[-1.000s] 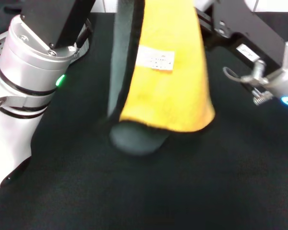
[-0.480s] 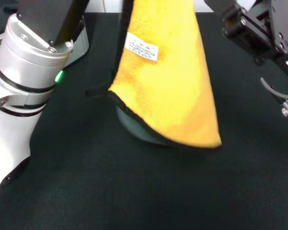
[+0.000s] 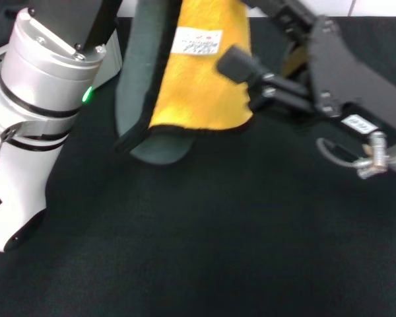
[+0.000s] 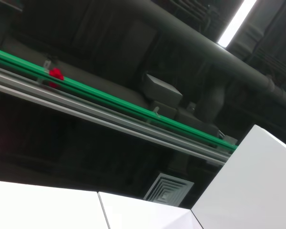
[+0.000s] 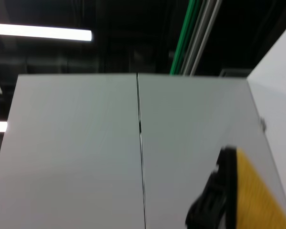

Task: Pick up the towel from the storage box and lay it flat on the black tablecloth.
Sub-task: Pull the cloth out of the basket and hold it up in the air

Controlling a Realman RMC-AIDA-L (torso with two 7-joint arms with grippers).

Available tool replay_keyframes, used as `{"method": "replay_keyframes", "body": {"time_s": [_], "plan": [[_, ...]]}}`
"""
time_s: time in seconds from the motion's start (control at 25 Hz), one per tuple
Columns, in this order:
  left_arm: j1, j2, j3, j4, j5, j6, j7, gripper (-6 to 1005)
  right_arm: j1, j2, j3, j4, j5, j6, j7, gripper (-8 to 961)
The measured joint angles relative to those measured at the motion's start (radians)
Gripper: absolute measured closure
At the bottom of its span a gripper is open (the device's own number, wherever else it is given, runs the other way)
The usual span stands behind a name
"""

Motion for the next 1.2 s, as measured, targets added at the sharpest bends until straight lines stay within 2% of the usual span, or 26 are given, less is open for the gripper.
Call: {"method": "replay_keyframes", "body": {"time_s": [0.16,0.4,1.2], "plan": [[-0.017,0.0,0.001,0.0,0.0,-0.01,0.006,994,0.025,0.002,-0.039,-0.014,0.006,0.103,0.001,93],[-0.029,0.0,0.003,0.001,0.0,-0.013,0.006,995,0.018,0.003,-0.042,-0.056,0.039,0.237,-0.018,93],[-0.031,-0.002,0.078,0.006,0.0,-0.01,0.084,995,-0.021,0.002,0.018,-0.033,0.175,0.273,-0.024,93]]}}
